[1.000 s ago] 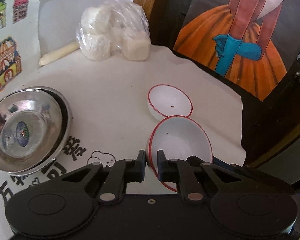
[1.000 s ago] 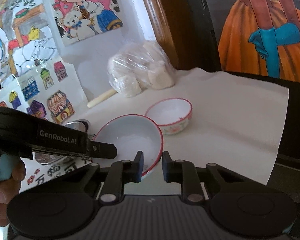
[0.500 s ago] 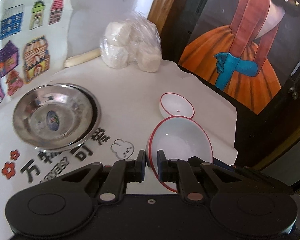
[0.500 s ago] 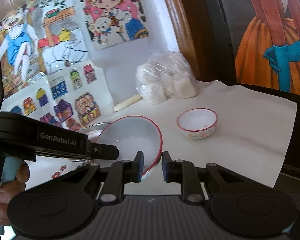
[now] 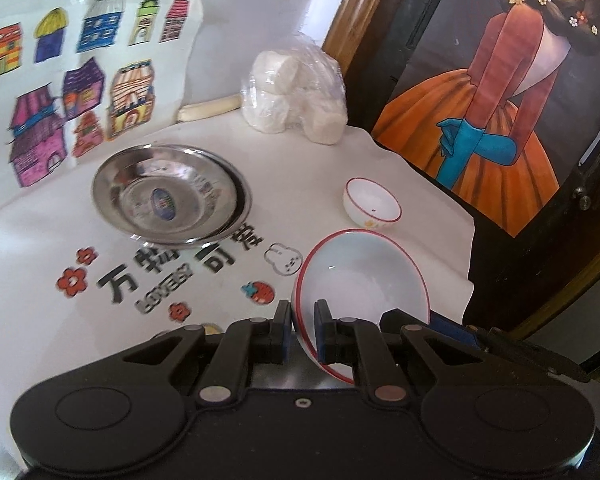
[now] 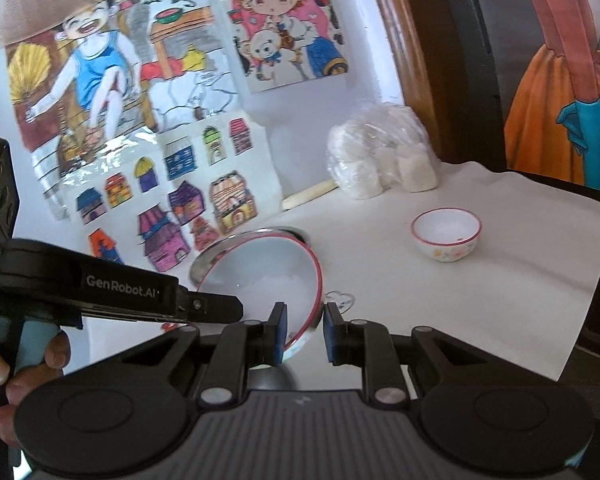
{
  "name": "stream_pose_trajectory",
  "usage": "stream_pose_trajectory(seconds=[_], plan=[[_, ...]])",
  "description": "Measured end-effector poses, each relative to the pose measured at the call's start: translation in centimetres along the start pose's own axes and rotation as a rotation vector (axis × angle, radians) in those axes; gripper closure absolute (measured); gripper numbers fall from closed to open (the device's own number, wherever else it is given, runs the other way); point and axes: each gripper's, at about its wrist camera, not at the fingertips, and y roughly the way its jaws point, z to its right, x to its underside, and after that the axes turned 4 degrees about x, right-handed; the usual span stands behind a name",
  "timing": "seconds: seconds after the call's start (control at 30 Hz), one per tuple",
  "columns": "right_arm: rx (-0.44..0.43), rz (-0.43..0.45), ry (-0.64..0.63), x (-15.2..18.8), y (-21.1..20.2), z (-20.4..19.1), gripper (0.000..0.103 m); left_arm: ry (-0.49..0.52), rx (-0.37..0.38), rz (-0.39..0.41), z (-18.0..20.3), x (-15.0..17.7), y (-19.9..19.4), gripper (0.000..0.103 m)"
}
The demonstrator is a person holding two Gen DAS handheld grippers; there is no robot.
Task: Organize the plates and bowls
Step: 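Lift the white bowl with both grippers and carry it over the steel bowl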
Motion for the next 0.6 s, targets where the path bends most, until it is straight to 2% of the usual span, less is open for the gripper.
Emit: stream_pose_trajectory(seconds=[0.27, 0.6], plan=[[-0.028, -0.029, -0.017, 1.4, -1.1, -1.8, 0.081, -0.025, -0.008, 0.013, -1.1, 2.1, -2.2, 0.091], [-0.045, -0.078, -0.022, 2.7, -1.2, -2.6, 0.081, -0.059, -0.021, -0.02, -2.5, 4.0, -2.3, 0.091]])
